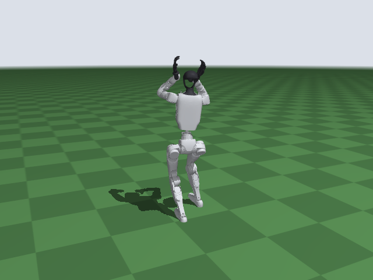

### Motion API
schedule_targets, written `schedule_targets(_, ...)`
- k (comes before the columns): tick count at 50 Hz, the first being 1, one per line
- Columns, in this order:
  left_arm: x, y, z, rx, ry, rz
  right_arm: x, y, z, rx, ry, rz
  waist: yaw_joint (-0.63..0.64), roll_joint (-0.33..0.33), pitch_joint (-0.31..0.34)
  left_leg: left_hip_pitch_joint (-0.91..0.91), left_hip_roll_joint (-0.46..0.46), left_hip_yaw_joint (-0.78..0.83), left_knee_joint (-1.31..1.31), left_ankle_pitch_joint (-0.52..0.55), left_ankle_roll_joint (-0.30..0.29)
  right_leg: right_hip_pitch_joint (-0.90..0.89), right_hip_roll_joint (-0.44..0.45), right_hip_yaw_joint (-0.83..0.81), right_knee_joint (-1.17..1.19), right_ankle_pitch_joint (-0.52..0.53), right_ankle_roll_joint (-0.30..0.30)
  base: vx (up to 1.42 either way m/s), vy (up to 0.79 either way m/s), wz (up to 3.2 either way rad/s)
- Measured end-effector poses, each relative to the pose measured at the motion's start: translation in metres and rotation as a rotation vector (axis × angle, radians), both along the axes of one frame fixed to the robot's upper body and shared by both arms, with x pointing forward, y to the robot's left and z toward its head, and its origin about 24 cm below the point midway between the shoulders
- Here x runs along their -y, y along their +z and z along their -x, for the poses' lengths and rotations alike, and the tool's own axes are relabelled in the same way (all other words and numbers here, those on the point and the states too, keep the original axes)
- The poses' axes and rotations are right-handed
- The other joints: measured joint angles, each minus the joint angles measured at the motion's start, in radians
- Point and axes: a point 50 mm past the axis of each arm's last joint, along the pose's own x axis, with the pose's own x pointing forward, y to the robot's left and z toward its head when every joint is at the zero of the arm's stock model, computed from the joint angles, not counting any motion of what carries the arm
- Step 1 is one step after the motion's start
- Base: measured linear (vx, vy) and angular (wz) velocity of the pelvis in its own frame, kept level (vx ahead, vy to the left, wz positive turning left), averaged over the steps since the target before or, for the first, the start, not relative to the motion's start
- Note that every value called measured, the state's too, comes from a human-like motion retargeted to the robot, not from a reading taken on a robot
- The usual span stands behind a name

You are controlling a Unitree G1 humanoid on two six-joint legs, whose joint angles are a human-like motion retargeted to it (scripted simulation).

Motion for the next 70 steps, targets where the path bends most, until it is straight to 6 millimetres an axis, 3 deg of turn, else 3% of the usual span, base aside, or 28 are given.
schedule_targets(5, -0.033, -0.025, -0.042, -0.187, 0.038, 0.152, 0.018, -0.014, -0.031, -0.114, -0.130, -0.060, 0.005, -0.033, -0.034, 0.098, 0.007, -0.011, -0.056, 0.000, -0.015, 0.065, 0.017, -0.003, 0.016, -0.032, -0.022, 0.25, -0.14, 0.01)
schedule_targets(9, -0.069, -0.067, -0.085, -0.422, 0.148, 0.312, 0.042, -0.036, -0.062, -0.241, -0.330, -0.133, 0.025, -0.052, -0.045, 0.168, 0.049, -0.010, -0.062, 0.013, -0.037, 0.128, 0.048, -0.024, 0.019, -0.072, -0.053, 0.27, -0.15, -0.12)
schedule_targets(12, -0.097, -0.115, -0.118, -0.653, 0.272, 0.415, 0.064, -0.060, -0.084, -0.346, -0.535, -0.187, 0.049, -0.056, -0.046, 0.204, 0.101, -0.003, -0.037, 0.030, -0.062, 0.175, 0.081, -0.047, 0.018, -0.094, -0.080, 0.28, -0.14, -0.12)
schedule_targets(17, -0.131, -0.219, -0.154, -1.097, 0.502, 0.480, 0.097, -0.111, -0.108, -0.527, -0.898, -0.215, 0.096, -0.050, -0.032, 0.248, 0.197, 0.001, 0.062, 0.052, -0.095, 0.254, 0.141, -0.090, 0.026, -0.140, -0.134, 0.28, -0.13, -0.02)
schedule_targets(22, -0.143, -0.312, -0.156, -1.466, 0.676, 0.445, 0.117, -0.163, -0.126, -0.714, -1.175, -0.193, 0.128, -0.041, -0.011, 0.259, 0.283, 0.007, 0.174, 0.077, -0.107, 0.313, 0.183, -0.123, 0.035, -0.190, -0.185, 0.26, -0.12, 0.22)
schedule_targets(25, -0.141, -0.341, -0.149, -1.573, 0.732, 0.399, 0.123, -0.195, -0.136, -0.839, -1.278, -0.144, 0.147, -0.032, -0.002, 0.260, 0.324, 0.010, 0.224, 0.104, -0.113, 0.347, 0.196, -0.139, 0.034, -0.216, -0.210, 0.23, -0.11, 0.37)
schedule_targets(30, -0.133, -0.343, -0.140, -1.546, 0.741, 0.342, 0.126, -0.272, -0.155, -1.150, -1.368, 0.064, 0.184, -0.014, 0.019, 0.278, 0.365, -0.006, 0.263, 0.164, -0.139, 0.420, 0.205, -0.162, 0.003, -0.245, -0.242, 0.19, -0.10, 0.40)
schedule_targets(35, -0.126, -0.319, -0.130, -1.402, 0.728, 0.300, 0.125, -0.394, -0.154, -1.611, -1.436, 0.476, 0.211, 0.002, 0.037, 0.308, 0.382, -0.030, 0.263, 0.213, -0.171, 0.492, 0.203, -0.182, -0.041, -0.251, -0.260, 0.11, -0.08, 0.40)
schedule_targets(37, -0.123, -0.313, -0.128, -1.361, 0.734, 0.270, 0.125, -0.447, -0.137, -1.798, -1.465, 0.681, 0.216, 0.007, 0.044, 0.321, 0.384, -0.039, 0.255, 0.224, -0.180, 0.517, 0.198, -0.192, -0.058, -0.249, -0.264, 0.04, -0.06, 0.43)
schedule_targets(40, -0.120, -0.309, -0.126, -1.328, 0.746, 0.204, 0.131, -0.517, -0.093, -2.066, -1.513, 0.979, 0.220, 0.012, 0.053, 0.335, 0.380, -0.055, 0.242, 0.232, -0.184, 0.549, 0.187, -0.208, -0.083, -0.242, -0.266, 0.01, -0.04, 0.44)
schedule_targets(43, -0.115, -0.318, -0.127, -1.356, 0.764, 0.112, 0.147, -0.564, -0.034, -2.322, -1.567, 1.216, 0.218, 0.014, 0.061, 0.337, 0.368, -0.073, 0.231, 0.228, -0.179, 0.566, 0.173, -0.224, -0.106, -0.233, -0.262, -0.04, -0.02, 0.43)
schedule_targets(44, -0.112, -0.327, -0.127, -1.392, 0.771, 0.075, 0.155, -0.573, -0.014, 2.389, 1.580, -1.270, 0.215, 0.015, 0.064, 0.335, 0.364, -0.080, 0.230, 0.224, -0.175, 0.569, 0.168, -0.229, -0.112, -0.230, -0.260, -0.06, 0.00, 0.43)
schedule_targets(47, -0.107, -0.368, -0.128, -1.556, 0.807, -0.068, 0.180, -0.587, 0.047, 2.209, 1.397, -1.194, 0.197, 0.017, 0.070, 0.324, 0.346, -0.094, 0.237, 0.206, -0.160, 0.567, 0.152, -0.246, -0.123, -0.221, -0.249, -0.09, 0.01, 0.42)
schedule_targets(50, -0.102, -0.416, -0.125, -1.748, 0.858, -0.249, 0.205, -0.585, 0.098, 2.062, 1.276, -1.118, 0.166, 0.023, 0.071, 0.313, 0.323, -0.095, 0.270, 0.183, -0.146, 0.548, 0.139, -0.266, -0.125, -0.212, -0.239, -0.12, 0.02, 0.42)
schedule_targets(56, -0.098, -0.506, -0.107, -2.083, 0.967, -0.669, 0.242, -0.566, 0.161, 1.891, 1.148, -1.012, 0.088, 0.047, 0.060, 0.272, 0.302, -0.041, 0.388, 0.197, -0.155, 0.476, 0.124, -0.318, -0.142, -0.183, -0.218, -0.14, 0.01, 0.41)
schedule_targets(59, -0.095, -0.535, -0.098, -2.178, 1.008, -0.870, 0.250, -0.560, 0.175, 1.864, 1.117, -0.992, 0.052, 0.065, 0.044, 0.229, 0.316, 0.001, 0.448, 0.190, -0.160, 0.439, 0.119, -0.352, -0.186, -0.152, -0.204, -0.14, -0.03, 0.45)
schedule_targets(62, -0.091, -0.549, -0.096, -2.203, 1.037, -1.012, 0.249, -0.559, 0.181, 1.882, 1.086, -0.982, 0.025, 0.087, 0.019, 0.190, 0.338, 0.050, 0.490, 0.182, -0.175, 0.409, 0.118, -0.392, -0.268, -0.103, -0.188, -0.14, -0.06, 0.51)
schedule_targets(66, -0.083, -0.551, -0.102, -2.175, 1.039, -1.078, 0.235, -0.567, 0.177, 1.957, 1.046, -0.970, 0.004, 0.112, -0.019, 0.170, 0.361, 0.118, 0.461, 0.167, -0.200, 0.381, 0.120, -0.448, -0.409, -0.019, -0.160, -0.14, -0.09, 0.59)
schedule_targets(70, -0.070, -0.543, -0.113, -2.116, 1.005, -1.063, 0.215, -0.579, 0.158, 2.077, 1.020, -0.945, -0.009, 0.116, -0.054, 0.181, 0.356, 0.192, 0.329, 0.131, -0.210, 0.356, 0.111, -0.496, -0.547, 0.072, -0.125, -0.18, -0.10, 0.71)
